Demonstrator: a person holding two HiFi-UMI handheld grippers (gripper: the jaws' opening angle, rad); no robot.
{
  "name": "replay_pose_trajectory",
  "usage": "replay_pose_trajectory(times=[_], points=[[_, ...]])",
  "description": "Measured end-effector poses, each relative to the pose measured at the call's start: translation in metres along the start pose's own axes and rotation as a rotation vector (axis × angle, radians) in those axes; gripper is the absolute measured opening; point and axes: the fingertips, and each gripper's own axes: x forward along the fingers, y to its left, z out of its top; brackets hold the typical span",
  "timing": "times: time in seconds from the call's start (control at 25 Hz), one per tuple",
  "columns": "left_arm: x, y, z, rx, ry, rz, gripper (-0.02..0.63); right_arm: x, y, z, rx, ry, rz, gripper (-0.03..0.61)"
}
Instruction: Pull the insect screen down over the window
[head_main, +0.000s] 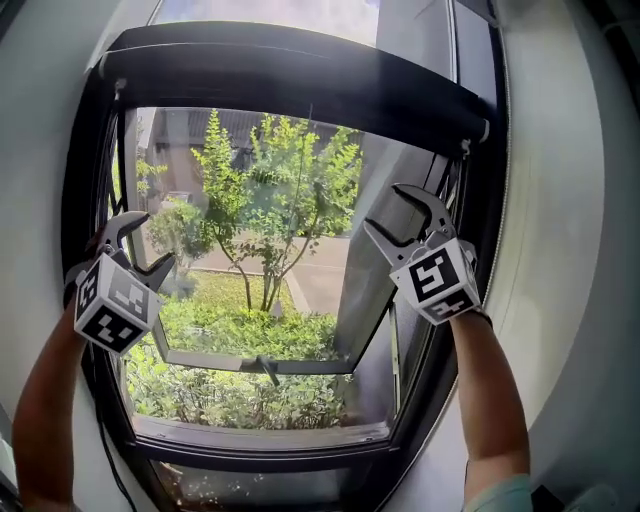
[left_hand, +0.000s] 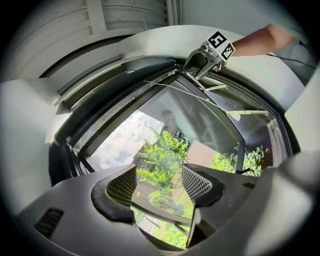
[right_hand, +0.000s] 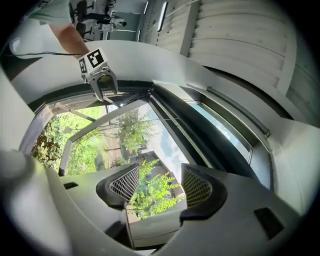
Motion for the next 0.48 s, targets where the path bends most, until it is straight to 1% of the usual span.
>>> replay_pose_trajectory(times=[0.08, 0.16, 0.36, 0.48], points=[[0.005, 0.02, 0.011, 0.029, -0.009, 0.015, 0.285, 0.005, -0.024, 0.001, -0.033, 0.022, -0.019, 0.252], [0.008, 0.04, 0.024, 0.086, -0.009, 0.035, 0.299, 0.01, -0.043, 0.0, -0.06, 0.044, -0.03, 0.253], [0.016, 0.093, 0.059, 0.251, 0.025, 0.115, 0.311, 0.025, -0.073, -0.006, -0.188, 0.14, -0.026, 0.288], [0.018, 0.116, 0.08, 0.304, 0.019, 0.153, 0.325, 0.03, -0.088, -0.005, -0.241, 0.179, -0.02, 0.293]])
